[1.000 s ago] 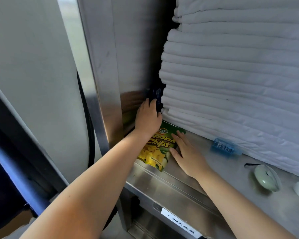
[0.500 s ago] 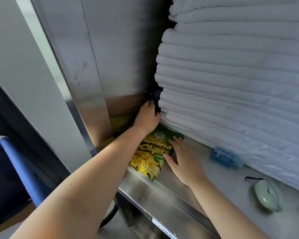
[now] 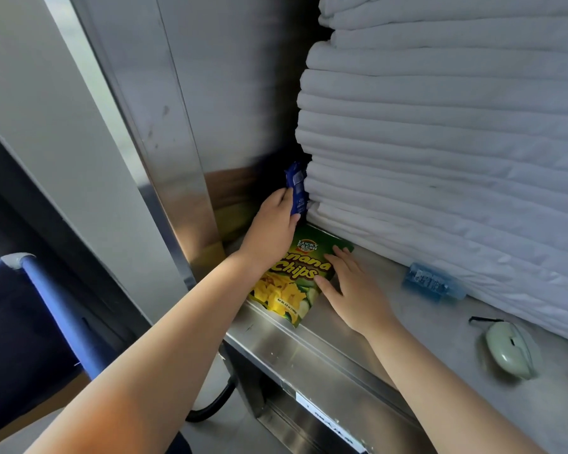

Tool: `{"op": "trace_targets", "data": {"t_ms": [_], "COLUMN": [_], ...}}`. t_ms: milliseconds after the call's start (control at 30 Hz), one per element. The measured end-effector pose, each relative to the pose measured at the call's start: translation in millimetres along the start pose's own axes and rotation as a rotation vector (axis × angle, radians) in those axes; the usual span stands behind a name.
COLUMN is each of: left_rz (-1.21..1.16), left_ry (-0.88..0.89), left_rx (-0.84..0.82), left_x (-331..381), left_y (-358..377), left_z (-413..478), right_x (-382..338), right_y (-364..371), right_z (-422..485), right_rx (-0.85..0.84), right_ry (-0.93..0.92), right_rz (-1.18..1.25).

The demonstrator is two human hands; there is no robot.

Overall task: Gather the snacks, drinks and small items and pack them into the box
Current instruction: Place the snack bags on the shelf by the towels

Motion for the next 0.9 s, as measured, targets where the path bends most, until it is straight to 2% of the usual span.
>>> {"op": "trace_targets", "data": {"t_ms": [267,433,567,700,900], "left_rz": [0.160,0.043,0.029,-0.033,0.053], "left_ry": [-0.034,-0.043,-0.067,-0.075,-0.014], "left_rx": [-0.076,0.114,0.201,0.217,0.173], "left_x": [-7,5,13,14,9], "left_y": [3,-3,0,7,1], "left_z": [-37,-24,-12,-5,-9], "right_x": [0,0,-1,0,2], "right_y": [0,0,-2,0,1], "right_z": [1,-1,0,0,2], "right_rx": [-0.018,-0.024,-0.022,-0.020,-0.002], "right_ry": [0.010,0.018,0.017,0.009,0.013], "right_rz": [-0.009,-0.004,0.015,0.003,0.003]}}
Point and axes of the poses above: each hand's wrist, its own z-axis towards the middle knuckle, its own y-axis out of the palm, x = y × z, the point moved 3 cm from there along z, towards the middle knuckle, and after that the axes turned 2 degrees about x, right-handed, at the moved point
